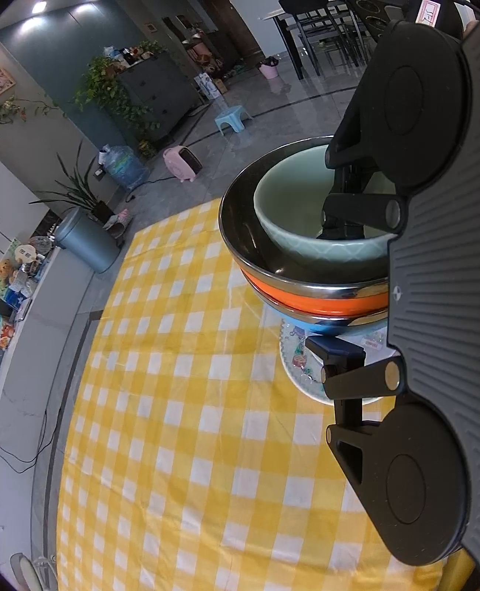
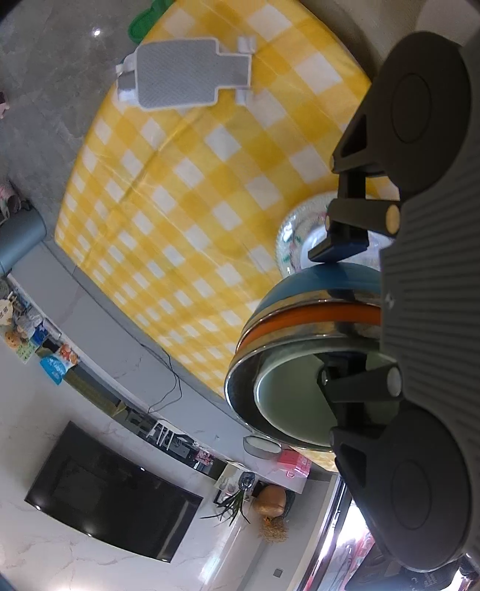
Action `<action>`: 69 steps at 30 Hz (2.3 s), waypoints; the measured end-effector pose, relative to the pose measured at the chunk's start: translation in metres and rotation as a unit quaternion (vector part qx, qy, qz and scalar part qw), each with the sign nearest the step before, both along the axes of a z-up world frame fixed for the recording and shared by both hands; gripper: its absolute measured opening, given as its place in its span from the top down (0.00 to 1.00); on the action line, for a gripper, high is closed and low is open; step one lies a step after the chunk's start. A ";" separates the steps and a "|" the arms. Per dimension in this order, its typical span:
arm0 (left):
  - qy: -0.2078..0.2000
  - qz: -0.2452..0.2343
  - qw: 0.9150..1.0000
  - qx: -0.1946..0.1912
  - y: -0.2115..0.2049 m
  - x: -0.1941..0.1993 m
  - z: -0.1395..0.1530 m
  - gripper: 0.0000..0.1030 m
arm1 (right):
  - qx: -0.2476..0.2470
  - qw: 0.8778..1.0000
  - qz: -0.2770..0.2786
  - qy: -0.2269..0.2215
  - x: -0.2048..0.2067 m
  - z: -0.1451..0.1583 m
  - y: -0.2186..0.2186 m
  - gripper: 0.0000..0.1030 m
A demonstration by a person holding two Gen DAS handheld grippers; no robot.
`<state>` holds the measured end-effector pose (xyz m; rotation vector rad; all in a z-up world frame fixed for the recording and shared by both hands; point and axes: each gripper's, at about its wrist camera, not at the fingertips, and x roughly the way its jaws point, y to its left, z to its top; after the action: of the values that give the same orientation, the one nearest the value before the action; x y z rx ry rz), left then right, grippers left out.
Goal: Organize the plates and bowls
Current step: 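Lift the bowl stack with both grippers and carry it over the plates, then lower the bowl stack onto the white bowl and open both grippers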
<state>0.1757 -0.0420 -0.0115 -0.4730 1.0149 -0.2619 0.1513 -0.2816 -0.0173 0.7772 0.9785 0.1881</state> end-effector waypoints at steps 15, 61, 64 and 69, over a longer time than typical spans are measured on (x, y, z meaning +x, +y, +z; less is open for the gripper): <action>0.040 0.014 0.999 0.005 0.009 0.008 -0.037 0.50 | 0.014 0.999 0.011 0.042 0.016 -0.045 0.004 0.57; -0.166 0.010 0.975 0.149 0.010 -0.051 0.039 0.32 | -0.037 0.999 -0.010 -0.027 0.002 -0.012 0.002 0.24; -0.203 0.005 0.965 0.167 0.010 -0.075 0.054 0.32 | -0.063 0.997 -0.001 -0.053 -0.009 0.015 0.007 0.21; -0.248 -0.008 0.951 0.183 0.008 -0.113 0.068 0.32 | -0.135 0.984 0.012 -0.114 -0.041 0.062 0.021 0.18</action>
<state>0.0626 -0.0339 0.0568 -0.0487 0.5530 -0.1873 0.1101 -0.2609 0.0444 0.4834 0.7763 0.1581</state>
